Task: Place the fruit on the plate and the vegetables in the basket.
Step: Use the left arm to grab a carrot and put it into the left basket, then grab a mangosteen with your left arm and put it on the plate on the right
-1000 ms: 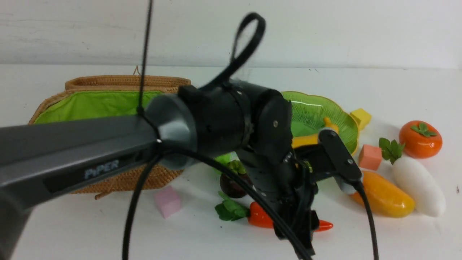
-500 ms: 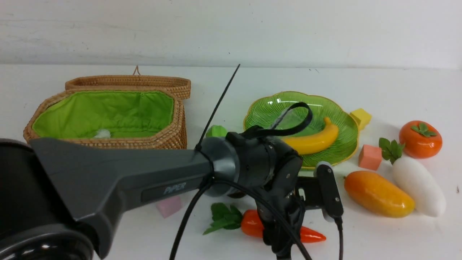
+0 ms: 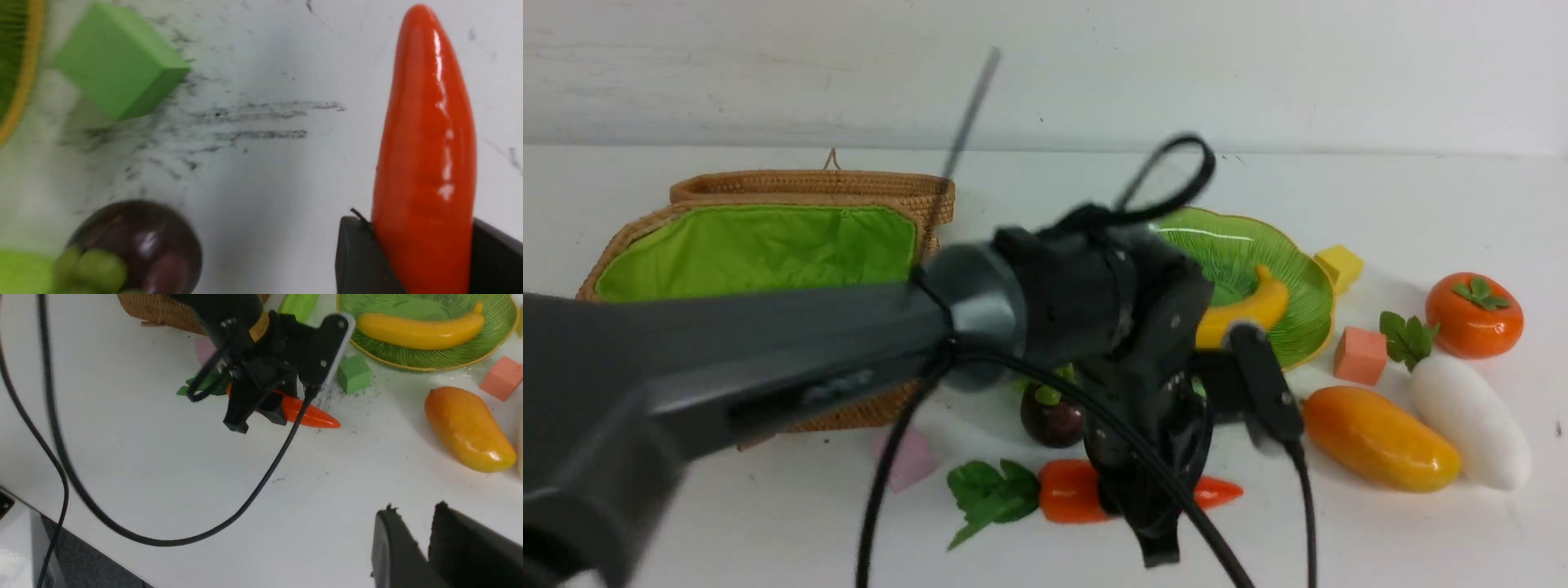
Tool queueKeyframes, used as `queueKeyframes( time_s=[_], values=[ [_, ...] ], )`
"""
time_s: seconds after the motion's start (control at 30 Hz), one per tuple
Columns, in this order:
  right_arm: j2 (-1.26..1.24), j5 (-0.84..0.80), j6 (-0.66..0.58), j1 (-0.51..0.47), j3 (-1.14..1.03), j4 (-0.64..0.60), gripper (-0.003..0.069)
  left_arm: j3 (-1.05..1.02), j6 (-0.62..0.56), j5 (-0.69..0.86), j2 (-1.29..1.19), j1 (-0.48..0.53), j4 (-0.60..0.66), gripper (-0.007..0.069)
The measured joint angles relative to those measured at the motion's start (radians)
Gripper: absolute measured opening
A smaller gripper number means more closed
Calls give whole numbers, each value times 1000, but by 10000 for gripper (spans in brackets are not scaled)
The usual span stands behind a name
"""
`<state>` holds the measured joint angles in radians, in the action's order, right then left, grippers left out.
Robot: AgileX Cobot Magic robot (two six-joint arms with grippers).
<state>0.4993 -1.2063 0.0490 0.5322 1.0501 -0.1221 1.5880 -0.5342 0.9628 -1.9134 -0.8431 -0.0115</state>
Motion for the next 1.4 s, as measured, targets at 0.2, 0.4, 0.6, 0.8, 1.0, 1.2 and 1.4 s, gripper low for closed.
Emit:
queueKeyframes(
  time_s=[0.2, 0.4, 0.6, 0.8, 1.0, 1.2, 1.4],
  values=[
    [0, 180, -84, 0, -1, -36, 150, 17, 155, 68, 229, 84, -189, 275],
    [0, 276, -213, 0, -1, -161, 150, 17, 170, 79, 278, 347, -309, 275],
    [0, 277, -278, 0, -1, -243, 158, 17, 85, -47, 196, 557, -281, 275],
    [0, 252, -283, 0, -1, -255, 160, 15, 38, -97, 144, 612, -276, 367],
    [0, 233, -283, 0, -1, -280, 160, 15, 39, -141, 143, 613, -267, 593],
    [0, 226, -285, 0, -1, -288, 160, 15, 159, -116, 165, 579, -76, 539],
    [0, 194, -285, 0, -1, -255, 165, 16, 238, -54, 181, 375, 79, 162]
  ],
)
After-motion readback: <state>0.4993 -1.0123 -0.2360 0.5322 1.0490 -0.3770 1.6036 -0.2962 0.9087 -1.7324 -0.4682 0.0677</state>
